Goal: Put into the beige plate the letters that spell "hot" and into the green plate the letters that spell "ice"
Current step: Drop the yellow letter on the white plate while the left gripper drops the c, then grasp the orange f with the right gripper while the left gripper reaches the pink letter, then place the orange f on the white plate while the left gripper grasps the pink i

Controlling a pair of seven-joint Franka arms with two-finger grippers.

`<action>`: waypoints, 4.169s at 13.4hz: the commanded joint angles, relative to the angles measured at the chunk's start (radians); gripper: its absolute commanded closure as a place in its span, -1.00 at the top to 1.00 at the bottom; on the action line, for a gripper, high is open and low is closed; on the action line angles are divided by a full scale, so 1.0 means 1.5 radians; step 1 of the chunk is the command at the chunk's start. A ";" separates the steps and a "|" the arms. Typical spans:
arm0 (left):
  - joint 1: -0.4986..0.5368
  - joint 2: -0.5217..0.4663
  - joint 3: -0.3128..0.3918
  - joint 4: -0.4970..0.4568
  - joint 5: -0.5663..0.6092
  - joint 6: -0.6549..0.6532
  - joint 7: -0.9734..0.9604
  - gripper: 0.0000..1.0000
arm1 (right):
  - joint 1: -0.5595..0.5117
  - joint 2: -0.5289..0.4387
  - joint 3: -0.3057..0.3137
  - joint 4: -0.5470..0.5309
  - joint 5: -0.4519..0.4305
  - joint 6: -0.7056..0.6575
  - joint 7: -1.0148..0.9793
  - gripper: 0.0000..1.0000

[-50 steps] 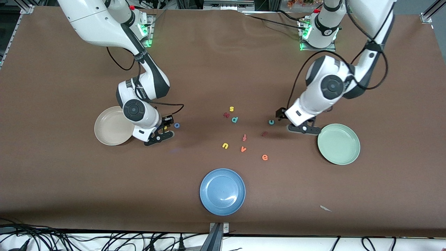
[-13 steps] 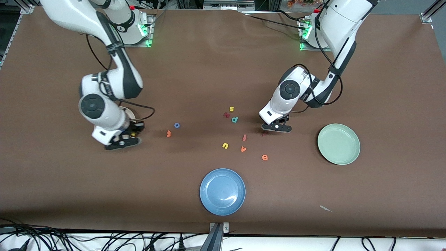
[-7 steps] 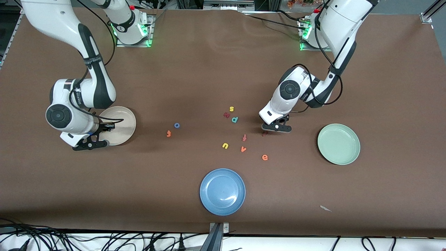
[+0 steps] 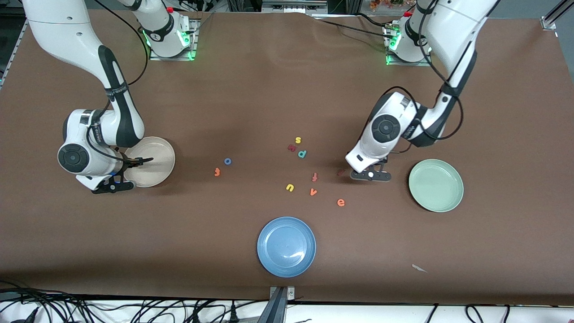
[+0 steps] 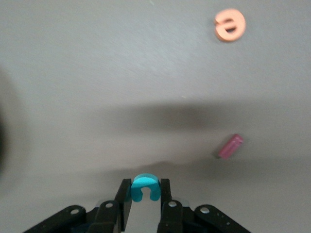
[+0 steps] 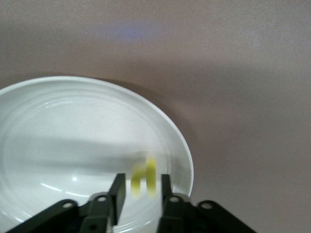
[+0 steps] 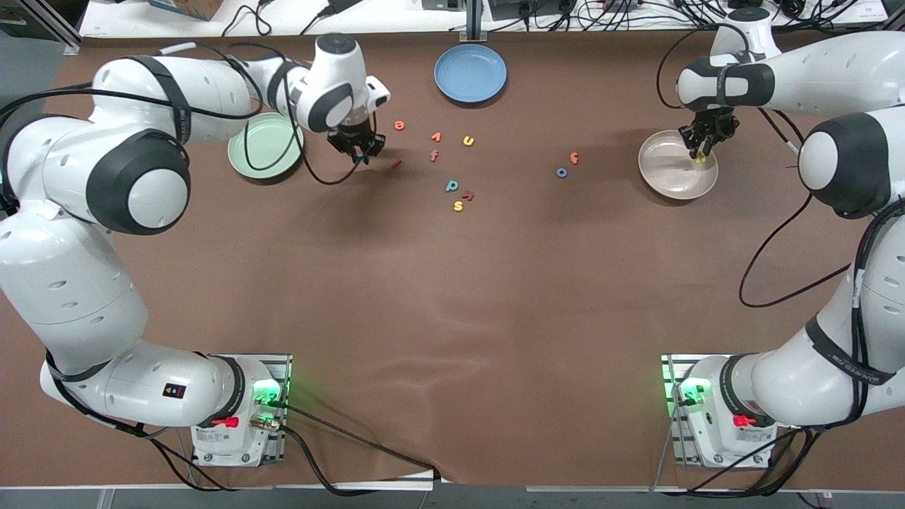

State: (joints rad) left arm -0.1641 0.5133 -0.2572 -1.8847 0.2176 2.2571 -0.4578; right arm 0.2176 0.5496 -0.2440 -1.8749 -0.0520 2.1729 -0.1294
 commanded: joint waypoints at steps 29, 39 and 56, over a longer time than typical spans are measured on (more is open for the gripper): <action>0.009 0.040 -0.024 0.097 0.014 -0.044 0.174 1.00 | 0.103 0.074 0.194 0.041 0.015 0.190 0.263 0.25; -0.057 0.139 -0.023 0.168 0.023 -0.034 0.131 1.00 | 0.103 0.073 0.194 0.030 0.016 0.186 0.262 -0.23; -0.064 0.168 -0.022 0.157 0.016 -0.006 0.107 0.04 | 0.097 -0.039 0.071 0.034 0.018 0.013 0.133 -0.84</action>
State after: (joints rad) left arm -0.2483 0.7587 -0.2966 -1.6611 0.2197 2.2628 -0.2707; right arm 0.3661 0.5432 -0.0972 -1.8023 -0.0289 2.2554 0.1270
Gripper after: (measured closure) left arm 0.414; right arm 0.806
